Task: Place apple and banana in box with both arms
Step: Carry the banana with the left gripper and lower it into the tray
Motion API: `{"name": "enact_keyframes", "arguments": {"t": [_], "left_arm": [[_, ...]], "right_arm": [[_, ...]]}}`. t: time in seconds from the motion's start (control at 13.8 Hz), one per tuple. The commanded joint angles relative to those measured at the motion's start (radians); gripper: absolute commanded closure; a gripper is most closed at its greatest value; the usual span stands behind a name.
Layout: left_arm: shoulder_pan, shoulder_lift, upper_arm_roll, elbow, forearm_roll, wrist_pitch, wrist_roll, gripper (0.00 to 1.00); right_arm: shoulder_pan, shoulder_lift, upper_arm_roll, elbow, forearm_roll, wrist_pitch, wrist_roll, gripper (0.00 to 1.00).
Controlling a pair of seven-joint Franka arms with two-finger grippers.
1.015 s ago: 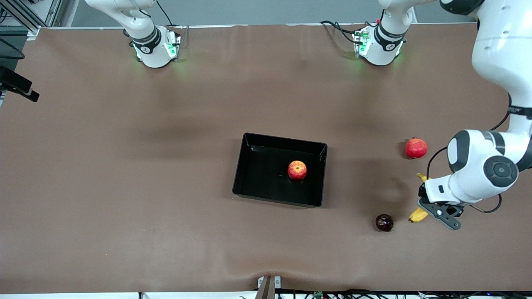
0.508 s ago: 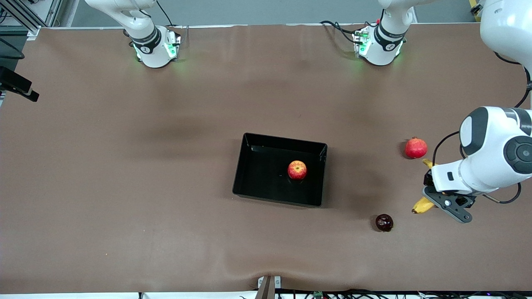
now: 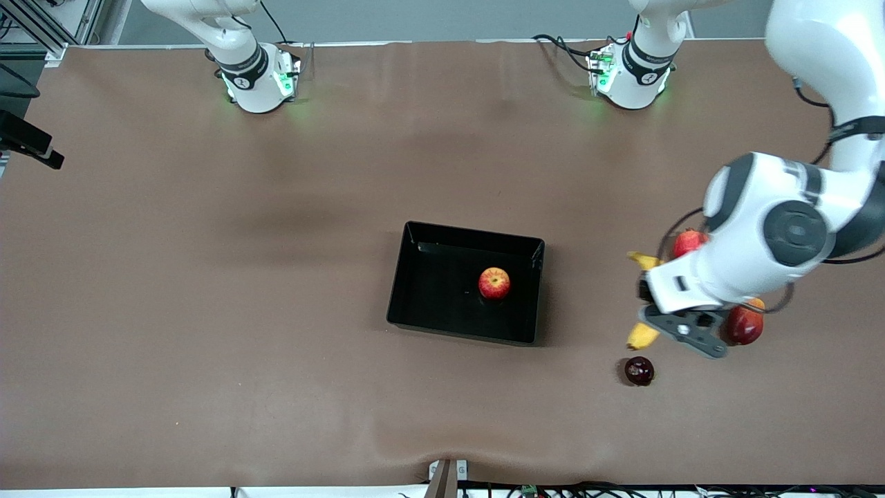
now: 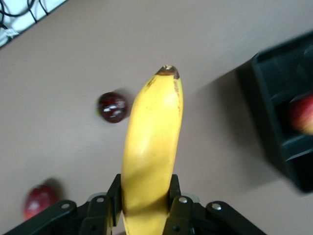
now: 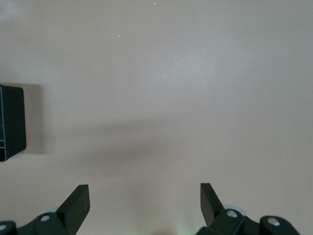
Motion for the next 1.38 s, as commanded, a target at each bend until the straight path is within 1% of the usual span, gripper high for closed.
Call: {"name": "enact_keyframes", "arguments": {"t": [0.0,0.22,0.36,0.51,0.65,0.87,0.94,1.09,1.31], "left_arm": [[-0.108,0.036,0.006,0.049,-0.005,-0.018,-0.274,1.0],[-0.218,0.099,0.01,0.106,-0.005,-0.005,-0.546,1.0],[-0.273,0.131,0.016,0.105,-0.002,0.051,-0.727,1.0],[-0.321,0.161,0.02,0.105,-0.001,0.112,-0.844,1.0],[-0.384,0.184,0.058,0.105,-0.001,0.148,-0.91,1.0],[-0.505,0.216,0.16,0.106,-0.002,0.215,-1.004,1.0],[-0.533,0.231,0.179,0.108,-0.002,0.237,-1.028,1.0],[-0.556,0.256,0.187,0.111,-0.004,0.264,-1.07,1.0],[-0.573,0.279,0.187,0.111,-0.004,0.271,-1.074,1.0]], "right_arm": [[-0.01,0.001,0.008,0.014,-0.006,-0.004,0.004,0.0],[-0.01,0.001,0.008,0.014,-0.006,-0.004,0.005,0.0],[-0.009,0.002,0.008,0.014,-0.003,-0.004,0.005,0.0],[-0.007,0.002,0.009,0.014,0.001,-0.004,0.005,0.0],[-0.007,0.002,0.009,0.014,0.001,-0.004,0.005,0.0],[-0.001,0.002,0.012,0.014,0.012,-0.008,0.002,0.0],[0.006,0.002,0.015,0.014,0.012,-0.014,0.002,0.0],[0.034,0.002,0.015,0.014,0.011,-0.018,0.001,0.0],[0.043,0.004,0.015,0.012,0.011,-0.018,-0.001,0.0]]}}
